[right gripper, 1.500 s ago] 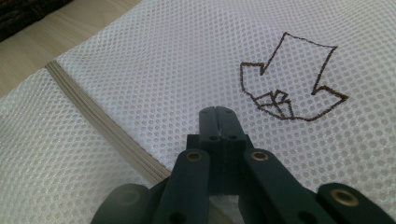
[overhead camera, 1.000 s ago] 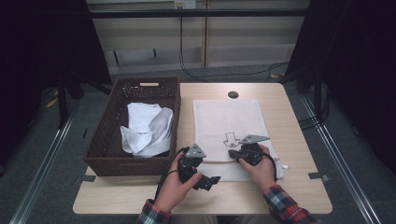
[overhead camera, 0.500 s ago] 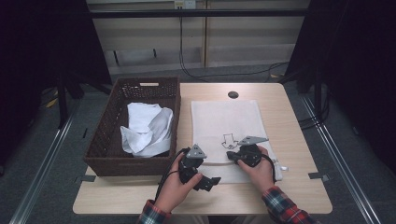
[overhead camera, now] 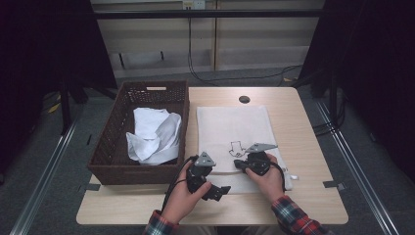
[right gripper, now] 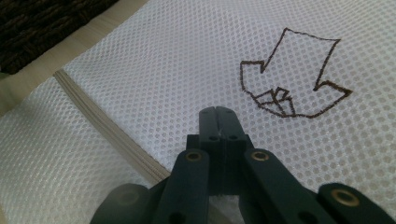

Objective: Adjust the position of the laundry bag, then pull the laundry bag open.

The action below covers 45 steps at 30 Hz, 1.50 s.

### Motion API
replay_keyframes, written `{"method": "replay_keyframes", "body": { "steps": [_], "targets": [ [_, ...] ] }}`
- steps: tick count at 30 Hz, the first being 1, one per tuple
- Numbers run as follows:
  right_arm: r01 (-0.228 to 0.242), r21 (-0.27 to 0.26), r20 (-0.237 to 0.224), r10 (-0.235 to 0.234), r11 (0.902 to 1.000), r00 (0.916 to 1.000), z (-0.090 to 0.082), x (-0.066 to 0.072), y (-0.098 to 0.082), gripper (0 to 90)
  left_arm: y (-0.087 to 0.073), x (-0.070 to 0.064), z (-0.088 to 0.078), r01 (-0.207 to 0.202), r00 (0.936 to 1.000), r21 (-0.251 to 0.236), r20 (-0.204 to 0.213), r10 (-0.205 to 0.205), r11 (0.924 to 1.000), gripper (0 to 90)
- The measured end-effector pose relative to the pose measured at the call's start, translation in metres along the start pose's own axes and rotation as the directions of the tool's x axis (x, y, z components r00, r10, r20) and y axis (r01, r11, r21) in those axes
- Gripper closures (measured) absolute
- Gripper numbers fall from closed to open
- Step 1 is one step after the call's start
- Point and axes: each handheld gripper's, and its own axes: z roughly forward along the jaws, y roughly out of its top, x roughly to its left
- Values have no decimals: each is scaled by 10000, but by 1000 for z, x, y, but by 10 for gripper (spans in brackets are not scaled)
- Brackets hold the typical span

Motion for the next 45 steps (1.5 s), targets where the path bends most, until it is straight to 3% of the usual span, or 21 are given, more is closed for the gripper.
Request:
{"method": "replay_keyframes", "body": {
  "steps": [8,12,18,29,34,45],
  "targets": [
    [37,109,-110,-36,9999,9999,-3,0,2,876,0,2,3,11,9999,15,107,-12,10000,28],
    [129,20,-214,-129,9999,9997,-14,-3,1,808,-1,1,5,11,9999,141,123,-13,9999,28],
    [527,45,30,-527,9986,9986,-36,-13,-5,718,-1,0,7,71,9999,37,145,-72,10000,28],
    [345,-181,665,-332,9992,9972,-77,-43,-19,470,1,-2,11,25,9999,131,103,-26,9999,28],
    [236,-182,893,-218,9996,9958,-85,-48,-19,337,2,-1,11,80,10000,60,49,-80,9999,28],
    [659,-58,1087,-649,9978,9919,-93,-50,-22,238,4,1,11,73,10000,180,18,-73,9998,28]
  ]
}}
